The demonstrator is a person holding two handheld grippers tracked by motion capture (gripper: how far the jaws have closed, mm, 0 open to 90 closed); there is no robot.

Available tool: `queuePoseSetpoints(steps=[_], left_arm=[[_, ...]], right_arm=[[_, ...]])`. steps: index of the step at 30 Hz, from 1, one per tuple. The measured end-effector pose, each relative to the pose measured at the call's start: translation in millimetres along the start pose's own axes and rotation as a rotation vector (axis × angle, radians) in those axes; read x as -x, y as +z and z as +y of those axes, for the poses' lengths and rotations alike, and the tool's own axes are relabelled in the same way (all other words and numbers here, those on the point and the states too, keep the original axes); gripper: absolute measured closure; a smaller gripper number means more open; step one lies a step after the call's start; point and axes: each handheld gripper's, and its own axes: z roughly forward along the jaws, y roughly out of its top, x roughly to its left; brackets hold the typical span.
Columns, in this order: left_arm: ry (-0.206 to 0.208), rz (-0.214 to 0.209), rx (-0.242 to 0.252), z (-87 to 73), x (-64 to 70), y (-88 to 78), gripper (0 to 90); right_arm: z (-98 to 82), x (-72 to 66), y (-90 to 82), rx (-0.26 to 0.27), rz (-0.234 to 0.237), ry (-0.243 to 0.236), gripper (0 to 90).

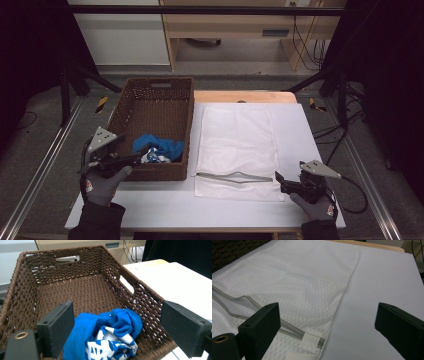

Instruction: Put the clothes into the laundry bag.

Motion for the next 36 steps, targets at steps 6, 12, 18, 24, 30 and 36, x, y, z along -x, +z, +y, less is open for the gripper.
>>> queuePoseSetpoints(steps=[6,12,18,24,30,36], left_arm=[[0.018,-0.001,-0.026,12.4,-3.3,12.6,12.0],[0.032,0.006,-0.053,27.1,-7.5,24.0,11.9],[0.056,0.001,-0.079,35.1,-9.4,35.0,11.9],[0.099,0.014,-0.157,36.9,-12.2,53.5,11.6],[0.127,0.0,-0.226,34.1,-17.6,70.8,12.8],[0.15,0.011,-0.282,31.2,-23.2,86.0,10.5]], right_arm=[[-0.5,0.8,0.6,-0.001,-0.005,-0.002,6.6],[-1.2,2.0,0.9,0.0,-0.01,0.0,6.4],[-1.2,2.6,0.5,0.003,-0.013,0.0,5.8],[-1.6,2.7,1.1,0.001,-0.014,0.004,5.7],[-1.6,3.0,0.8,-0.005,-0.012,0.011,5.8],[-2.4,3.6,2.1,-0.008,-0.017,-0.001,5.8]])
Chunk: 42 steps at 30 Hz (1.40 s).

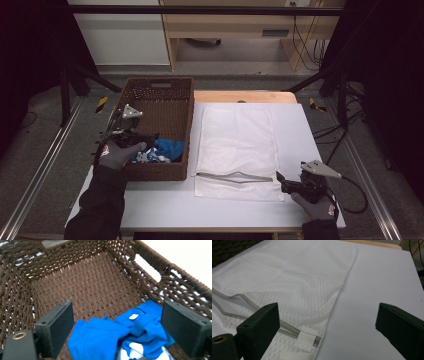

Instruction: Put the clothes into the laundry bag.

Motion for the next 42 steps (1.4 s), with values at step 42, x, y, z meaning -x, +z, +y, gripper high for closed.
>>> queuePoseSetpoints(steps=[42], left_arm=[[0.152,-0.093,-0.401,-20.3,5.3,70.2,24.8]], right_arm=[[-2.7,-1.0,5.5,-0.034,0.001,-0.027,4.5]])
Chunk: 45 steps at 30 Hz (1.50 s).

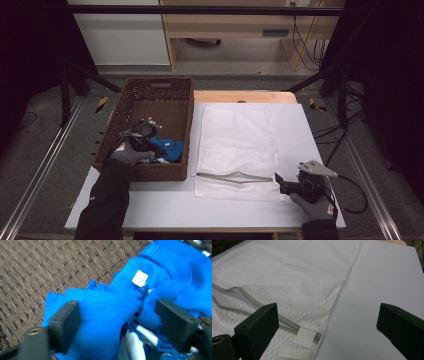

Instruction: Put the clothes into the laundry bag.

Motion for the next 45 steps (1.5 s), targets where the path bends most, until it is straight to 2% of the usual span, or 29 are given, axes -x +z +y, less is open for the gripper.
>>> queuePoseSetpoints(steps=[1,2,3,4,9,14,16,17,18,19,20,21,22,24,28,31,32,33,34,36,37,41,43,44,45], left_arm=[[0.0,0.0,0.0,0.0,0.0,0.0,29.2],[-0.013,0.002,-0.033,0.5,-0.9,2.7,35.2],[-0.013,0.002,-0.033,0.5,-0.9,2.7,38.9],[-0.019,-0.009,-0.059,0.9,-1.4,5.0,43.7],[-0.018,-0.034,-0.076,1.0,-1.9,5.6,67.8],[-0.024,-0.03,-0.062,0.2,-2.8,2.0,74.2],[-0.046,-0.03,-0.023,-0.7,-5.7,-2.9,76.6],[-0.067,-0.038,0.049,-1.3,-8.7,-10.7,77.2],[-0.078,-0.045,0.091,-1.4,-10.1,-15.0,77.6],[-0.078,-0.045,0.091,-1.4,-10.1,-15.0,77.9],[-0.104,-0.038,0.151,-1.0,-12.4,-22.1,78.0],[-0.104,-0.038,0.151,-1.0,-12.4,-22.1,78.1],[-0.138,-0.013,0.195,-0.2,-15.0,-27.4,78.3],[-0.172,0.01,0.235,0.9,-18.0,-32.0,78.4],[-0.197,0.044,0.332,4.8,-22.3,-40.4,78.4],[-0.199,0.05,0.312,7.0,-22.6,-34.1,77.8],[-0.195,0.04,0.265,7.8,-21.4,-23.9,77.4],[-0.195,0.04,0.265,7.8,-21.4,-23.9,76.8],[-0.186,0.04,0.227,7.5,-21.0,-19.7,75.7],[-0.192,0.036,0.224,7.0,-21.1,-18.3,72.2],[-0.192,0.036,0.224,7.0,-21.1,-18.3,67.5],[-0.224,0.038,0.278,6.0,-23.1,-23.1,38.0],[-0.226,0.041,0.29,5.5,-23.4,-25.1,27.3],[-0.229,0.042,0.297,5.0,-23.3,-26.6,27.3],[-0.229,0.042,0.299,4.5,-23.2,-27.6,20.5]], right_arm=[[0.0,0.0,0.0,0.0,0.0,0.0,4.5],[-0.5,0.2,0.6,-0.005,-0.001,0.0,4.5],[-0.5,0.2,0.6,-0.005,-0.001,0.0,4.5],[-0.5,0.1,0.5,-0.006,-0.002,0.001,4.5],[0.2,0.0,-0.6,-0.001,-0.002,0.001,4.5],[-0.1,0.7,-0.3,-0.001,-0.004,0.0,4.6],[0.4,0.7,-1.2,0.002,-0.005,0.003,4.6],[0.6,0.9,-1.7,0.003,-0.005,0.004,4.6],[0.6,1.5,-2.0,0.006,-0.008,0.0,4.6],[0.6,1.5,-2.0,0.006,-0.008,0.0,4.6],[0.4,2.3,-2.3,0.005,-0.012,0.007,4.7],[0.4,2.3,-2.3,0.005,-0.012,0.007,4.7],[-0.2,2.9,-1.4,0.004,-0.015,0.006,4.7],[-0.9,2.7,-0.2,-0.001,-0.016,0.004,4.8],[-0.8,0.9,0.6,-0.006,-0.013,0.006,4.7],[-1.4,0.9,1.5,-0.006,-0.016,-0.001,4.7],[-1.3,0.6,1.3,-0.007,-0.012,0.002,4.7],[-1.3,0.6,1.3,-0.006,-0.013,0.002,4.7],[-1.4,1.0,1.5,-0.003,-0.015,-0.003,4.7],[-1.3,1.0,1.5,-0.004,-0.016,-0.004,4.7],[-1.3,1.0,1.5,-0.004,-0.016,-0.004,4.7],[-0.7,0.5,0.6,-0.001,-0.014,-0.005,4.5],[-0.7,0.7,0.6,-0.001,-0.014,-0.005,4.5],[-0.8,0.9,0.4,-0.003,-0.016,-0.005,4.5],[-0.8,1.2,0.0,-0.003,-0.016,-0.005,4.4]])
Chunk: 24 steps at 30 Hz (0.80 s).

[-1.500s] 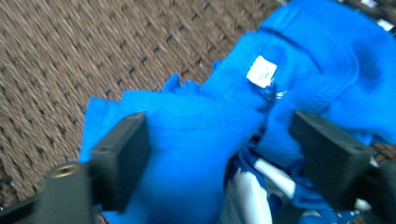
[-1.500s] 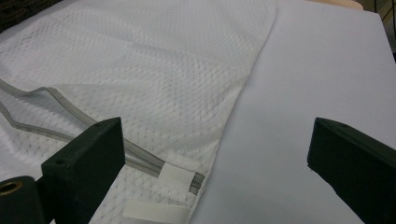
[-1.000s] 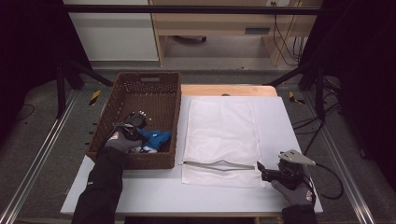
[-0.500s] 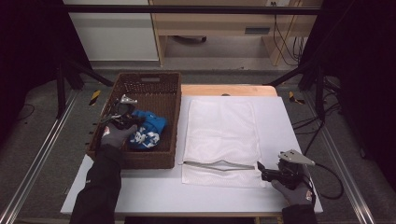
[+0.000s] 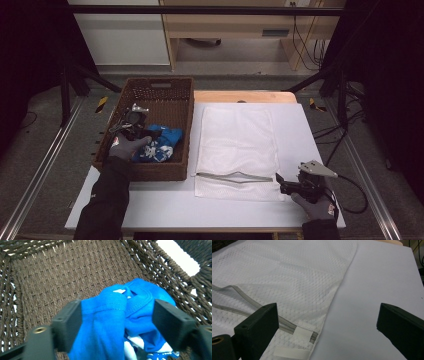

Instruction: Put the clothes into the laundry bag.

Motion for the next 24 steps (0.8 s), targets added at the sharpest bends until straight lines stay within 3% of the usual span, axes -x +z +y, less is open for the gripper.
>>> queuePoseSetpoints(steps=[2,7,10,11,13,15,20,22,23,24], left_arm=[[0.005,-0.008,-0.01,-0.9,1.9,-0.2,15.2],[0.09,-0.025,-0.055,-6.0,10.8,0.5,9.1],[0.091,-0.034,-0.081,-8.0,10.9,4.7,6.0],[0.092,-0.032,-0.125,-10.6,10.5,11.4,5.0],[0.09,-0.028,-0.145,-11.5,10.8,14.0,3.4],[0.102,-0.014,-0.215,-12.0,11.6,21.3,3.4],[0.087,-0.025,-0.239,-13.2,11.2,25.8,2.9],[0.097,-0.023,-0.263,-14.0,11.5,28.7,2.5],[0.106,-0.01,-0.306,-14.7,12.6,33.2,2.7],[0.106,-0.01,-0.306,-14.7,12.6,33.2,2.8]], right_arm=[[0.0,0.0,-0.2,0.0,0.0,0.0,4.3],[-0.4,-0.8,0.9,-0.004,0.001,-0.005,4.0],[-0.5,-1.8,1.5,-0.008,0.004,-0.01,3.7],[-0.5,-2.2,2.3,-0.01,0.006,-0.017,3.4],[-1.2,-2.2,3.1,-0.014,0.006,-0.022,3.1],[-2.0,-2.3,4.1,-0.021,0.003,-0.022,3.0],[-2.4,-2.6,4.4,-0.022,0.003,-0.027,2.8],[-2.4,-2.7,4.5,-0.02,0.003,-0.027,2.8],[-2.7,-2.8,5.2,-0.023,0.001,-0.026,2.8],[-2.7,-2.8,5.2,-0.023,0.001,-0.026,2.8]])
